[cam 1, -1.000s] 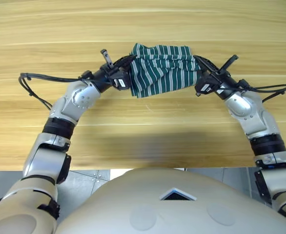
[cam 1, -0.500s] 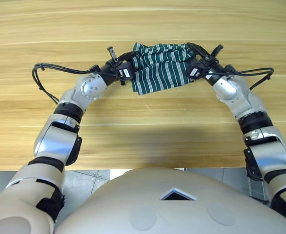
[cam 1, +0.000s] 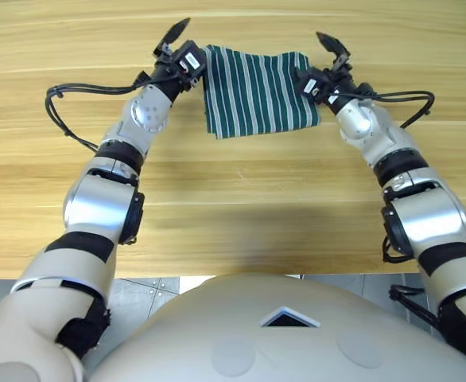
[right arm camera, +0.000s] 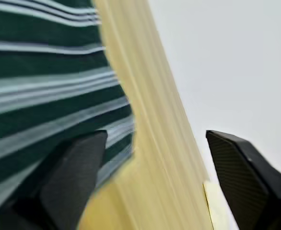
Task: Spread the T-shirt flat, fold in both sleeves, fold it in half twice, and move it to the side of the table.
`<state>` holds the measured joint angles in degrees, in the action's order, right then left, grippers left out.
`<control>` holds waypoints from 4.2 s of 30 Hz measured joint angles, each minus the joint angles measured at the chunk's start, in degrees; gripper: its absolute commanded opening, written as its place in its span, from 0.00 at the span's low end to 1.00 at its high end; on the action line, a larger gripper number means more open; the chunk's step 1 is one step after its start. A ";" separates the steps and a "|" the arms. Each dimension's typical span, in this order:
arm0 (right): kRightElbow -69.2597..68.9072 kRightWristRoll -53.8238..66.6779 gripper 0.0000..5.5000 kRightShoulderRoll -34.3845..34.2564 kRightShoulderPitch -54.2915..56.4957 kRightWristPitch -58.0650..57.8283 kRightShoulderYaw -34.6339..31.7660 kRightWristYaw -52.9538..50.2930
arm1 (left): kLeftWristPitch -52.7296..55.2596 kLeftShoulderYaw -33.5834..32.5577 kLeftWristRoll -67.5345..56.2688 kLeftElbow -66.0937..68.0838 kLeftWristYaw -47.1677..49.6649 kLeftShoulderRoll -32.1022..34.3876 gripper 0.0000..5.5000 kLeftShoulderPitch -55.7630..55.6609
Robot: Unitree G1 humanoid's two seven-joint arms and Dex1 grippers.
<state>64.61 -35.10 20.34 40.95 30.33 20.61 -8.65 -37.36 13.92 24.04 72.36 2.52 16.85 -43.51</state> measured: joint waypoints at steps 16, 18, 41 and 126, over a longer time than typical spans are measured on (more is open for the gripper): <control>-1.67 2.13 0.98 -3.79 2.24 1.24 -0.34 -5.14 | 1.86 -3.13 -2.84 2.27 0.17 0.65 0.63 6.41; -5.83 0.65 0.98 -4.72 1.60 2.61 1.67 -5.14 | 1.99 -0.78 -0.26 2.24 0.92 0.79 0.63 6.34; 12.59 4.79 0.98 -18.95 12.84 -12.39 0.13 0.05 | -1.28 -13.86 -12.50 -1.04 12.00 2.39 0.63 16.94; 12.17 44.71 0.37 -1.61 2.71 -22.45 -53.36 -30.78 | -4.27 -20.51 -18.17 -1.95 12.29 -0.43 0.63 20.82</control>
<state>76.78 9.60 18.73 43.66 7.88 -32.76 -39.43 -41.63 -6.59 5.88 70.41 14.81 16.42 -22.70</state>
